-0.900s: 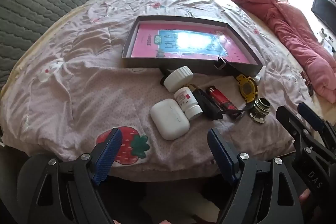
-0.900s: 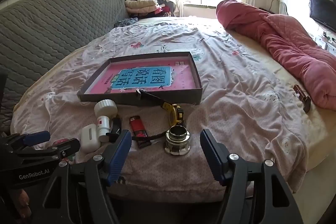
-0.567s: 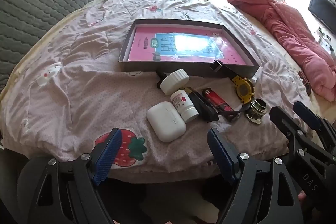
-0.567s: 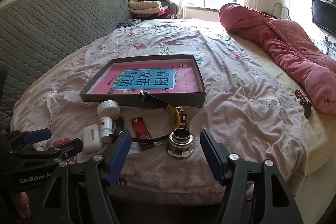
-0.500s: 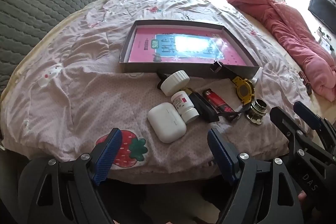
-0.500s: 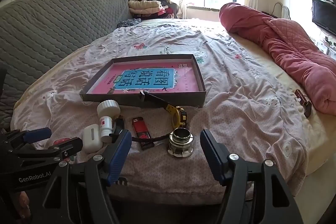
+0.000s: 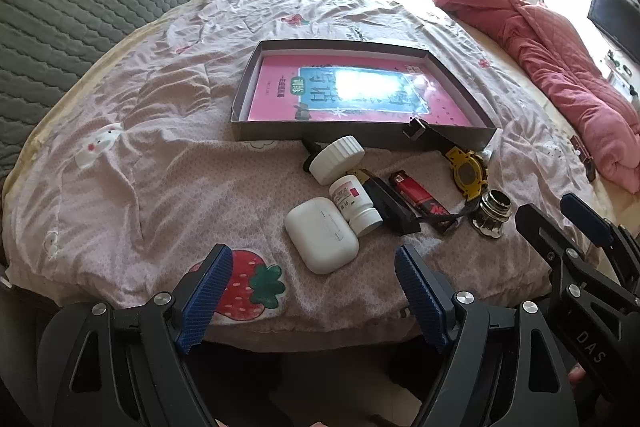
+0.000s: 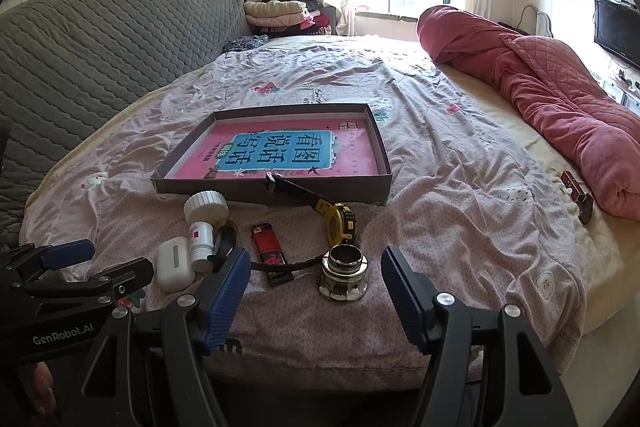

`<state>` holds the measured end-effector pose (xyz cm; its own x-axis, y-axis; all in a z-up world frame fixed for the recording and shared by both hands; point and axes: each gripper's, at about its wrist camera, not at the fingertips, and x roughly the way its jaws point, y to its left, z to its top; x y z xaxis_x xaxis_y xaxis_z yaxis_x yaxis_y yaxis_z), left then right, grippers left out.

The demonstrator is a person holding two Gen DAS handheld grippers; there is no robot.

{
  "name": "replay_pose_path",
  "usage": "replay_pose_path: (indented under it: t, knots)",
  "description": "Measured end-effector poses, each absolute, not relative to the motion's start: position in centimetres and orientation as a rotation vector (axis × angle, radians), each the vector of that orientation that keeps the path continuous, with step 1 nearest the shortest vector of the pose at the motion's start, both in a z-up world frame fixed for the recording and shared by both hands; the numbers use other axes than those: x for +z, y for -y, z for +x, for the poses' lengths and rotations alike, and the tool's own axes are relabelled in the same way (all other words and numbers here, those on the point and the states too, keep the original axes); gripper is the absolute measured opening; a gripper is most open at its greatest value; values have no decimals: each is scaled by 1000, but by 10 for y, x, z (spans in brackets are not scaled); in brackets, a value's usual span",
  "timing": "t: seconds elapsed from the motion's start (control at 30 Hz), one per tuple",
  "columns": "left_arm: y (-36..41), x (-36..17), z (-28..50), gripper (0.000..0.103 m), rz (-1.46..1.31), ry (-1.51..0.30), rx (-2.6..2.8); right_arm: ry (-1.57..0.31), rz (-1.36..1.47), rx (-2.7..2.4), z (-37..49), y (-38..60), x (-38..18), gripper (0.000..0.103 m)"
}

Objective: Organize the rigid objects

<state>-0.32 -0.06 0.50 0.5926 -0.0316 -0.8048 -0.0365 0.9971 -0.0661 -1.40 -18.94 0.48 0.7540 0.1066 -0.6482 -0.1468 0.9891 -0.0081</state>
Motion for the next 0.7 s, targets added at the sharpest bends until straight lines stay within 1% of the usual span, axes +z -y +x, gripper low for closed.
replay_pose_path:
  t: [0.7]
  knots:
    - [-1,6,-5,84,-76,-935,8,-709,-62,138,-14,189,5,67]
